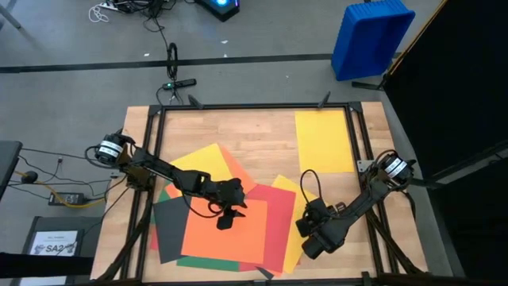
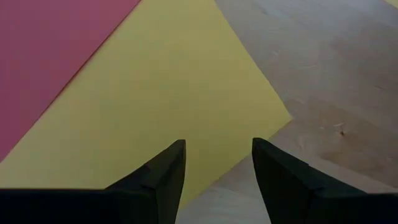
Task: Organize paper
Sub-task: Stack the yellow colored paper on top of the yellow colored paper
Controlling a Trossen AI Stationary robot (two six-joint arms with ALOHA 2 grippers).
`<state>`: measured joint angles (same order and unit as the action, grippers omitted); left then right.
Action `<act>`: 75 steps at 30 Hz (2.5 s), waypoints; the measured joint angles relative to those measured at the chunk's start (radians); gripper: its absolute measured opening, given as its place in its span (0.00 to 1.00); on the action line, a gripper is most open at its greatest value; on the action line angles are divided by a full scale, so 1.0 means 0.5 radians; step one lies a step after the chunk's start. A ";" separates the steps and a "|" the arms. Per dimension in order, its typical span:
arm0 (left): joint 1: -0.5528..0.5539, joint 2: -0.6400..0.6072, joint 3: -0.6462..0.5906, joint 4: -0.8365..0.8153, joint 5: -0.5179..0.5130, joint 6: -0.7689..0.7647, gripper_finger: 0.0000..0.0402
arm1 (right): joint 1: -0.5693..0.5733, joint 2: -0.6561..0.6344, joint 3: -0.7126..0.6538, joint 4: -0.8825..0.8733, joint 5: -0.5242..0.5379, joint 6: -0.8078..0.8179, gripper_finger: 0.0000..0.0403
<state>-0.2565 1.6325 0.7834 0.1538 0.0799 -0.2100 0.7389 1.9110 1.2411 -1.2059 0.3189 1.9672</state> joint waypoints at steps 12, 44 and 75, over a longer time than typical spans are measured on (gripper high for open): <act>-0.002 0.097 0.000 0.031 -0.046 -0.006 0.37 | -0.022 0.000 0.000 -0.003 0.016 -0.005 0.41; 0.002 0.124 0.119 -0.734 -0.105 -0.004 0.37 | -0.031 0.002 0.000 0.039 0.021 -0.010 0.41; -0.069 0.309 0.488 -0.384 -0.138 0.155 0.37 | 0.076 -0.179 -0.432 0.204 -0.139 0.404 0.45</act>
<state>-0.2909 1.7872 1.0275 -0.0382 0.0109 -0.1326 0.7770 1.8218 1.0252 -1.1039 0.2493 2.1694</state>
